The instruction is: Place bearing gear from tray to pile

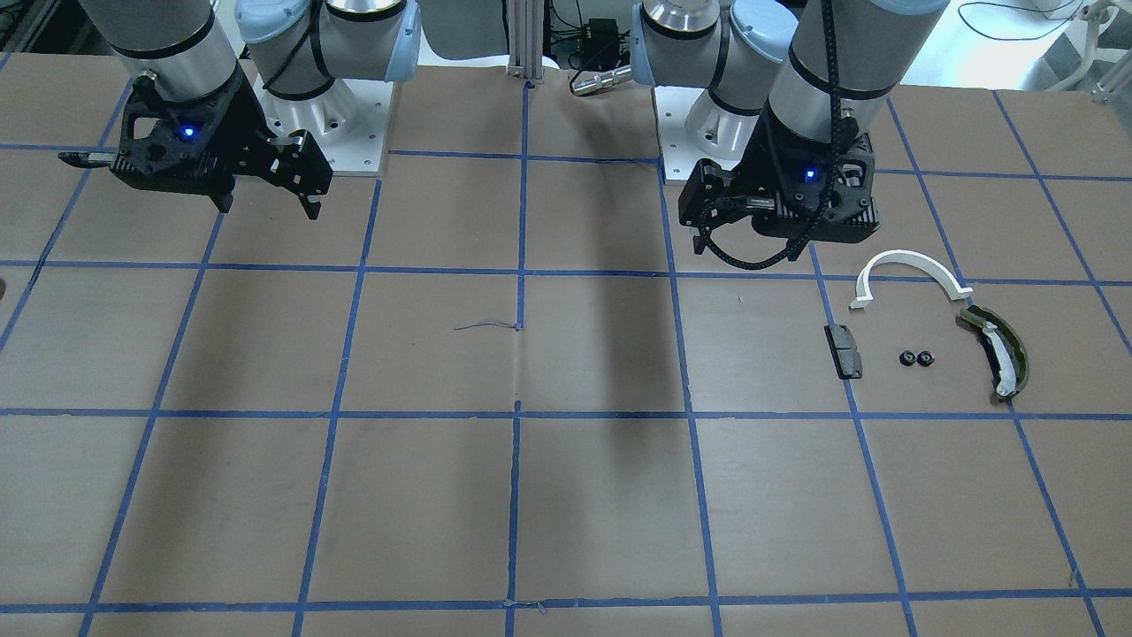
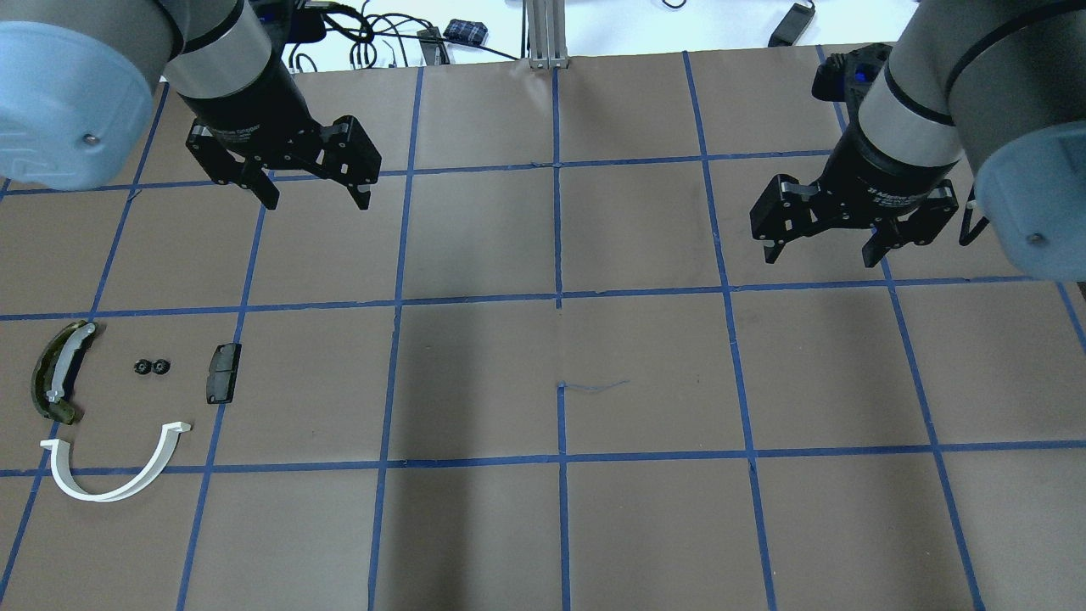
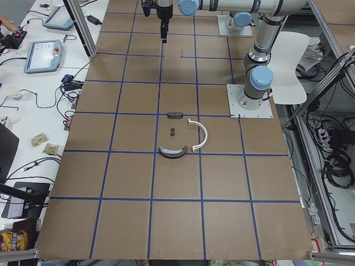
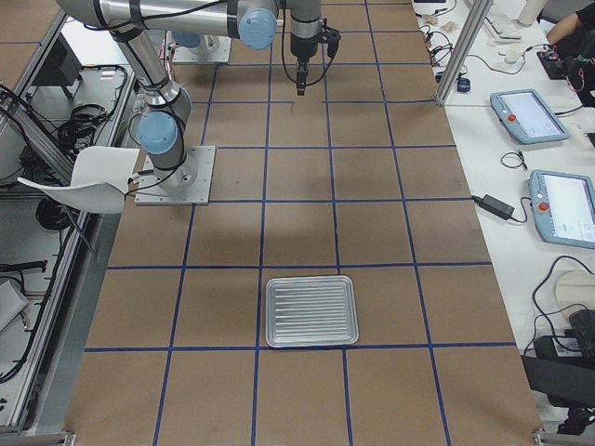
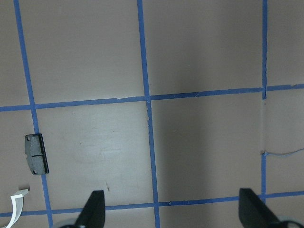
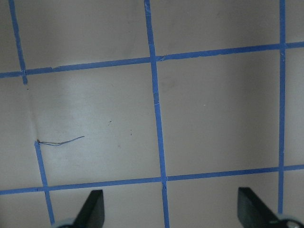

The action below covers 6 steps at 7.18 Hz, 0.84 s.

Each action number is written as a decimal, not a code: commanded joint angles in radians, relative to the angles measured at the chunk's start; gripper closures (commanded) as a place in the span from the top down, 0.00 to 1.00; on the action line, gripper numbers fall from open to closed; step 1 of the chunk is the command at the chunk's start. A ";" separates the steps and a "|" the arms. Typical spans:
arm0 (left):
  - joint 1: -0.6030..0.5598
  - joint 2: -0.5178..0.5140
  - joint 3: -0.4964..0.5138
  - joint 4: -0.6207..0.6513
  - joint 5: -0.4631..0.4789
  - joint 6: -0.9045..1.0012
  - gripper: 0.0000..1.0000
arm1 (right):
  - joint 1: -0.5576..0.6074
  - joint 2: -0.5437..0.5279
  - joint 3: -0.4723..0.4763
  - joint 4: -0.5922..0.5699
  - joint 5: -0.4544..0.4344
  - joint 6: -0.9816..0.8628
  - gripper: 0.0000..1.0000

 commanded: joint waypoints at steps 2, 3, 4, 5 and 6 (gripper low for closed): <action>0.000 -0.001 0.001 0.005 -0.003 0.000 1.00 | 0.000 0.000 0.000 0.000 0.001 0.000 1.00; 0.000 0.000 0.011 0.003 0.000 0.012 1.00 | 0.000 0.000 0.000 0.000 0.000 0.000 1.00; 0.000 0.000 0.013 0.005 0.002 0.010 1.00 | 0.000 0.000 0.000 0.000 0.000 0.000 1.00; 0.000 0.000 0.013 0.003 0.002 0.010 1.00 | 0.000 0.000 0.000 -0.002 0.000 0.000 1.00; 0.000 0.000 0.012 0.003 0.002 0.010 1.00 | 0.000 0.000 0.000 -0.002 0.000 0.000 1.00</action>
